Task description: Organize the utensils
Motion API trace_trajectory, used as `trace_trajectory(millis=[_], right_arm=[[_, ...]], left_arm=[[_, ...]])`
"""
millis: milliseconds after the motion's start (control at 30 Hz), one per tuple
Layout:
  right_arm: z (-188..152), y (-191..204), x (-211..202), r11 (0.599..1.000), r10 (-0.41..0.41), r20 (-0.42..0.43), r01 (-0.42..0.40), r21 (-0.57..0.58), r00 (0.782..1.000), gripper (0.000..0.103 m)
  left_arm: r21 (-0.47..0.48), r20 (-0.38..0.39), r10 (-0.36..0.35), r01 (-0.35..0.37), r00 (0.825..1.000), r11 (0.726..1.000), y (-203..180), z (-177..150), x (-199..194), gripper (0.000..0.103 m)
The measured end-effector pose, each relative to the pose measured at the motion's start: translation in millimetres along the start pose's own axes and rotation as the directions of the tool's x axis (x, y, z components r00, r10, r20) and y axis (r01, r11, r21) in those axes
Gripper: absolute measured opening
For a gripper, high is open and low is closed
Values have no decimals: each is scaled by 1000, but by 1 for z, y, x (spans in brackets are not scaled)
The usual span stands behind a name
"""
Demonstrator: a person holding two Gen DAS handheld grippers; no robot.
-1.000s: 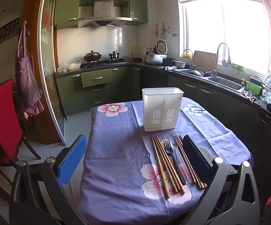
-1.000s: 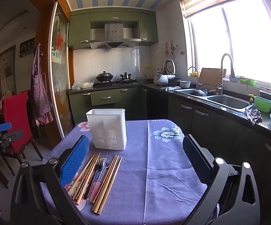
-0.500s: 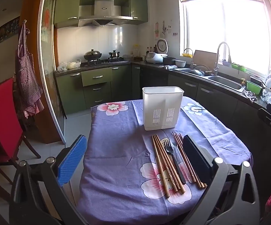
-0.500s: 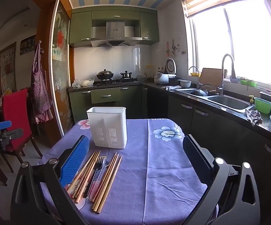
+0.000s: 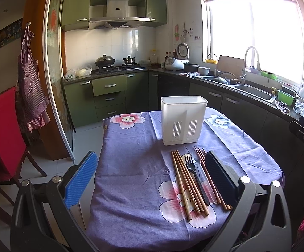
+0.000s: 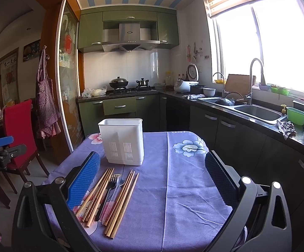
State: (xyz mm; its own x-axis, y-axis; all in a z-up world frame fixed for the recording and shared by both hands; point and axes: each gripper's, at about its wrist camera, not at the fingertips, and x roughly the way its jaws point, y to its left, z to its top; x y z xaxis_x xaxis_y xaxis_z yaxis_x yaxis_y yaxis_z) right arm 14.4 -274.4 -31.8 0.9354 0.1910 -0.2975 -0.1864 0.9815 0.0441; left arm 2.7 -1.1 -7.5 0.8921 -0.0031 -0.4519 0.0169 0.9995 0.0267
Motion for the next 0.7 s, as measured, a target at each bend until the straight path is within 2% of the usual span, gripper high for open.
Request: trace_trajectory(millis=[700], right_arm=[[1, -6, 2, 1000, -22, -4, 22, 14, 1000, 99]], left_arm=[[-5, -10, -2, 2, 1000, 1000, 4, -6, 2, 97]])
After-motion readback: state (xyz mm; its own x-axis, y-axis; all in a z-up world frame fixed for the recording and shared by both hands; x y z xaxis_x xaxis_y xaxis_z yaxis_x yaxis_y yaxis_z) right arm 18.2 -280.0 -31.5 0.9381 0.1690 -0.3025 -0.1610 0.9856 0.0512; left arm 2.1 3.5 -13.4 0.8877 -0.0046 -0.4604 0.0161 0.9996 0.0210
